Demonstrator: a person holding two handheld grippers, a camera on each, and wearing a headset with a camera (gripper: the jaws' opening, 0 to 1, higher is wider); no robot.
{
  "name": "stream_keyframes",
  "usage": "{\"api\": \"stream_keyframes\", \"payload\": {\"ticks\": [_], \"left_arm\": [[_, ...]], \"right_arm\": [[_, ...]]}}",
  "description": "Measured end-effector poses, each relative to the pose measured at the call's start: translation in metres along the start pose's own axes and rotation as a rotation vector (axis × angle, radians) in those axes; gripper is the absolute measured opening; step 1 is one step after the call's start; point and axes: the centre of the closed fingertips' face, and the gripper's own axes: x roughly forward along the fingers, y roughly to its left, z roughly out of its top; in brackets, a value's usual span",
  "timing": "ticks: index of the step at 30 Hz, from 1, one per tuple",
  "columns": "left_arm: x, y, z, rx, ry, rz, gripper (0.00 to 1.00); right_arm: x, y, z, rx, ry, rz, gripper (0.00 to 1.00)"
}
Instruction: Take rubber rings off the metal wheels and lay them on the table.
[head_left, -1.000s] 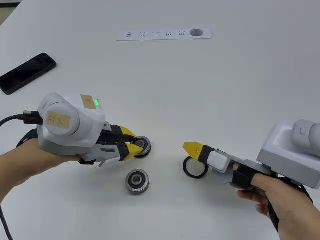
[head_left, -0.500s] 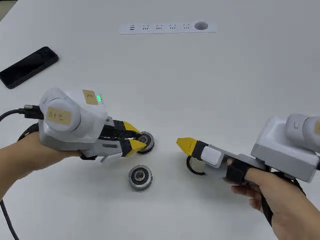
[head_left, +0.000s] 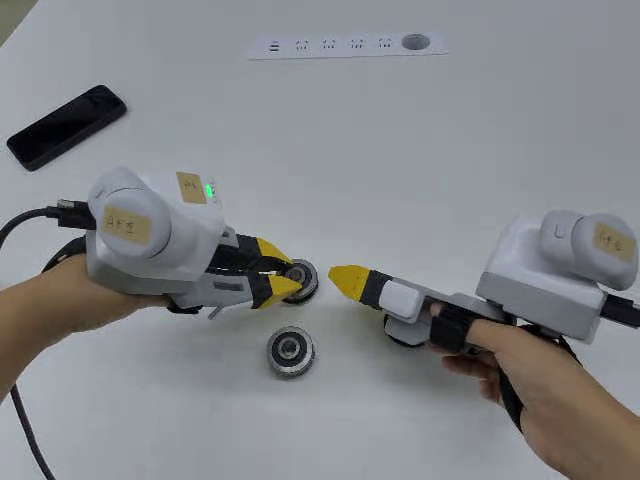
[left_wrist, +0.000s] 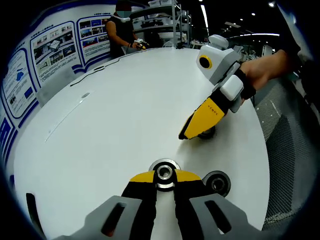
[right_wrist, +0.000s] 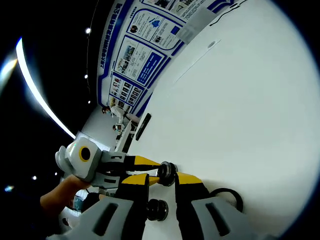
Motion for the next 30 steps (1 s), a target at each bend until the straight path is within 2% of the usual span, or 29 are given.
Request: {"api": "stream_keyframes", "payload": {"ticks": [2,6,10,14,25,30], "left_arm": [[0.000,-0.001,0.000,0.011,0.008,-0.006,0.12],[0.000,-0.001,0.000,-0.002,-0.002,-0.010,0.12],[0.000,0.000,0.000,-0.005,-0.008,-0.013,0.12],[0.000,0.001,0.000,-0.008,-0.012,-0.016,0.12],[0.000,0.001,-0.001,-0.010,-0.015,-0.015,0.12],[0.000,0.002,-0.002,-0.009,-0.013,-0.014,0.12]], "right_arm": [[0.004,0.001,-0.003,-0.007,0.017,0.007,0.22],[0.012,0.000,-0.006,-0.008,0.036,0.008,0.25],[0.020,0.006,-0.009,0.003,0.050,0.027,0.28],[0.027,0.005,-0.013,-0.003,0.072,0.020,0.31],[0.029,0.003,-0.016,0.001,0.090,0.016,0.32],[0.028,0.007,-0.017,0.001,0.095,0.033,0.32]]}}
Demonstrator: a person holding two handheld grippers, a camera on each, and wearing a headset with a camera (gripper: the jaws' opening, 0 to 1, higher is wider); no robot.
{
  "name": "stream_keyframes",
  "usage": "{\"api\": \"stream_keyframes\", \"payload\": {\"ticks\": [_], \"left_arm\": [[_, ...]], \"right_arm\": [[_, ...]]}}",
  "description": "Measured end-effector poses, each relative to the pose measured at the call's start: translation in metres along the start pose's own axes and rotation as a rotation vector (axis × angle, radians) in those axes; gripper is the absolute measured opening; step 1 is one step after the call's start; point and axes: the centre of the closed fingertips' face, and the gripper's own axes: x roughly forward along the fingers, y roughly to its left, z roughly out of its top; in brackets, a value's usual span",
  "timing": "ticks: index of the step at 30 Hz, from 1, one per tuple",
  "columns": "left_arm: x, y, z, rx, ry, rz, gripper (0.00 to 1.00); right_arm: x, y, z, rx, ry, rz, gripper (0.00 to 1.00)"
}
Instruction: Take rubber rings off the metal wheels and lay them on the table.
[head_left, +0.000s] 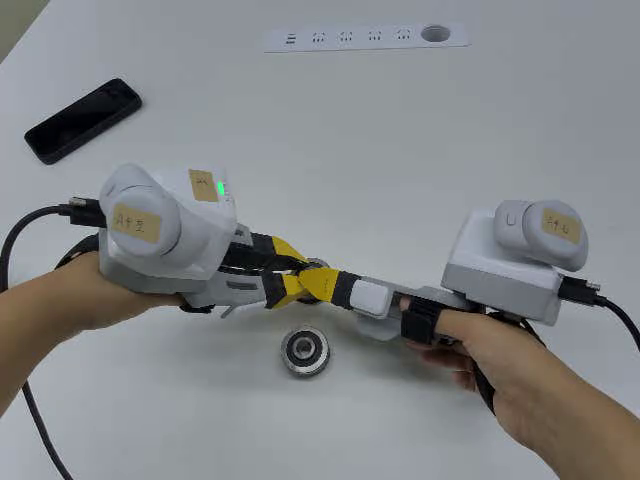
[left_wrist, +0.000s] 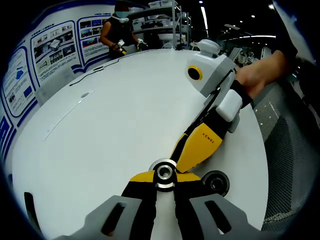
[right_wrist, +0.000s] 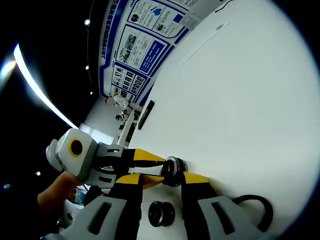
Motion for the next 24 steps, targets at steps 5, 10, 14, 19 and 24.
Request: {"api": "stream_keyframes", "payload": {"ticks": [5,10,14,19,24], "left_arm": [[0.000,0.000,-0.001,0.002,0.003,-0.004,0.12],[0.000,0.000,-0.001,0.003,0.004,-0.004,0.12],[0.000,-0.001,0.000,0.004,0.004,-0.003,0.12],[0.000,-0.002,0.001,0.004,0.004,-0.002,0.12],[0.000,-0.001,0.000,0.006,0.005,-0.008,0.12]], "right_arm": [[-0.003,0.001,0.000,0.002,-0.004,0.008,0.31],[-0.007,0.004,0.004,-0.012,-0.017,0.013,0.28],[-0.005,0.002,0.003,-0.007,-0.012,0.006,0.26],[-0.003,-0.012,0.004,0.005,-0.005,-0.036,0.11],[-0.003,-0.017,0.003,0.000,0.006,-0.050,0.05]]}}
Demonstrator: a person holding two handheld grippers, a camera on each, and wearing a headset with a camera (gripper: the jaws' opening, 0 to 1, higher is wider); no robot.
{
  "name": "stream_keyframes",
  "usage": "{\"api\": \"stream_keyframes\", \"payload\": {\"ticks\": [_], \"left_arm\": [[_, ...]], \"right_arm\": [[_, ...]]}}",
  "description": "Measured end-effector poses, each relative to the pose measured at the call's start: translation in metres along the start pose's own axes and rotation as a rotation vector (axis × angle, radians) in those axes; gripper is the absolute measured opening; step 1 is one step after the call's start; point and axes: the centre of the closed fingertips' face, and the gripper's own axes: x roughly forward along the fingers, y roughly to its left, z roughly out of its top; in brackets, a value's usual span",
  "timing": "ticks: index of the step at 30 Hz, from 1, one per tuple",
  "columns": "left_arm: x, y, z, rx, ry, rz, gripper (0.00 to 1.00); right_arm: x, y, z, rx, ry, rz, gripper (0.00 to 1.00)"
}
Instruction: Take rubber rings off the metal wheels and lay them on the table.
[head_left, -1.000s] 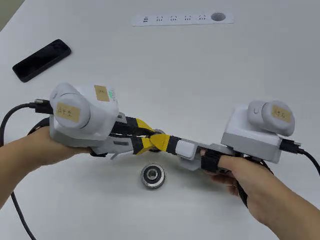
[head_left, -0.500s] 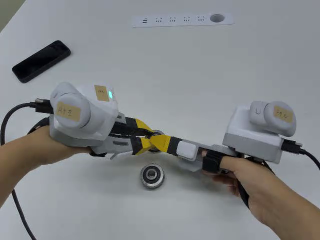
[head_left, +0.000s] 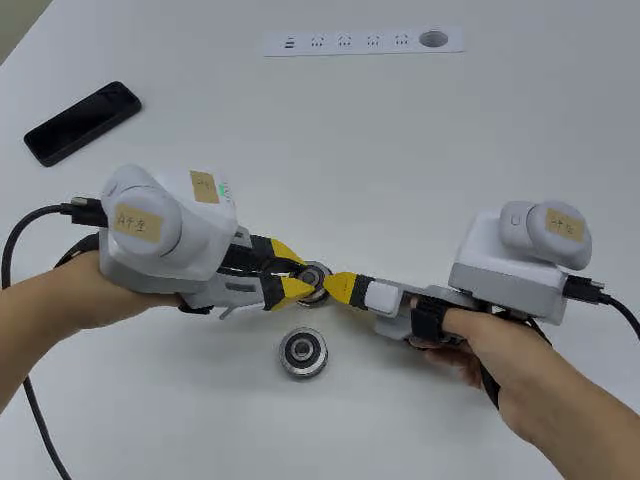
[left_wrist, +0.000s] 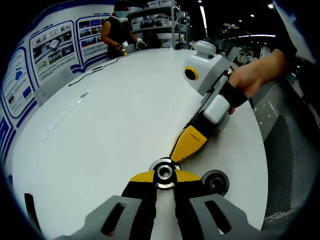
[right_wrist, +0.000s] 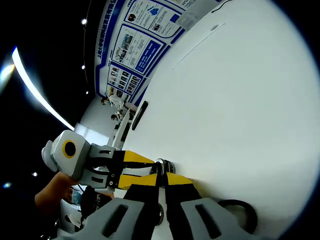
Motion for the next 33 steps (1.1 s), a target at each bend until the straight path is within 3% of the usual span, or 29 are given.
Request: {"api": "stream_keyframes", "payload": {"ticks": [17,33], "left_arm": [[-0.0004,-0.0011,0.0006,0.001,0.000,0.001,0.12],[-0.0006,-0.0022,0.0019,0.007,0.000,0.002,0.12]], "right_arm": [[-0.0015,-0.0004,0.0009,0.022,0.001,-0.024,0.02],[0.0002,0.0055,0.0035,-0.015,-0.013,-0.057,0.01]]}}
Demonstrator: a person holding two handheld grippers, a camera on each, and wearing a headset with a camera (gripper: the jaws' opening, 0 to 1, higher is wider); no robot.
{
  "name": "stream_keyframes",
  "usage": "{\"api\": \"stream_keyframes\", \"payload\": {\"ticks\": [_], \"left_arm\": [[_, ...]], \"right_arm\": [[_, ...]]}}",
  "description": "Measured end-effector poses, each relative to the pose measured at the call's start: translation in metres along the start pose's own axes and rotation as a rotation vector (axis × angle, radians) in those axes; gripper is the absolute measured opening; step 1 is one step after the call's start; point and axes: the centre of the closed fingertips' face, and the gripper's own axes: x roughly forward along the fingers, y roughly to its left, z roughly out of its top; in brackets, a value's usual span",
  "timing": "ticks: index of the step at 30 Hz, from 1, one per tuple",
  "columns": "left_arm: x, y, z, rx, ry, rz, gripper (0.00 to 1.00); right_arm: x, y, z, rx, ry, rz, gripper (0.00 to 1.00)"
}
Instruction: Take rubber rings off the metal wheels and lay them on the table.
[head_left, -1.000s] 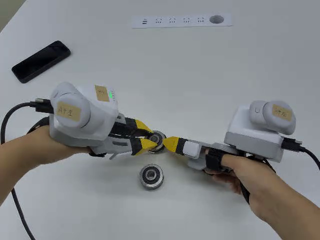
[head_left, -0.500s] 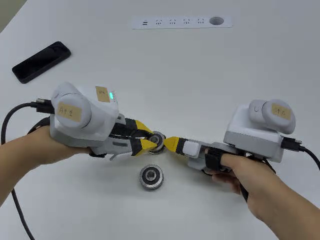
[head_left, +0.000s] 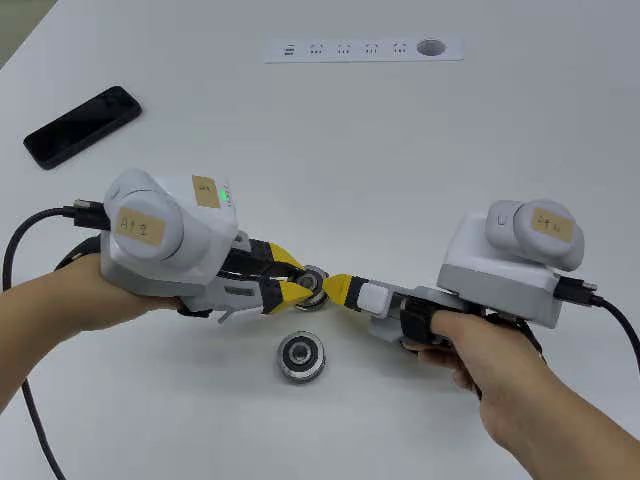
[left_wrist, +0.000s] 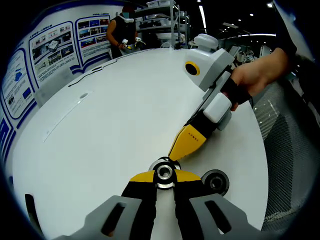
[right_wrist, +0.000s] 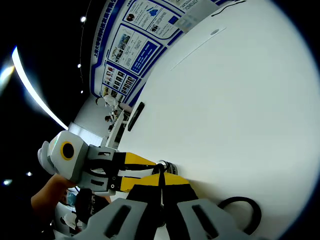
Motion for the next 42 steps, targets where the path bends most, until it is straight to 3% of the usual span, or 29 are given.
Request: {"api": "stream_keyframes", "payload": {"ticks": [29,33,34,36,37,42], "left_arm": [[-0.001,-0.001,0.001,-0.002,0.005,0.003,0.12],[-0.001,-0.002,0.001,0.002,0.007,0.002,0.12],[-0.001,-0.002,0.001,0.002,0.007,0.001,0.12],[-0.001,-0.003,0.001,0.002,0.006,0.001,0.12],[-0.001,-0.003,0.001,0.002,0.007,0.000,0.12],[-0.002,-0.003,0.000,0.000,0.005,0.000,0.12]], "right_arm": [[0.006,0.005,-0.001,-0.076,0.012,-0.015,0.01],[0.008,0.012,-0.001,-0.087,0.012,0.010,0.01],[0.011,0.023,0.003,-0.066,-0.014,0.058,0.01],[0.012,0.015,-0.003,-0.116,0.045,-0.024,0.01],[0.015,0.018,-0.002,-0.151,0.043,-0.014,0.01],[0.011,0.018,0.002,-0.113,0.025,0.002,0.01]]}}
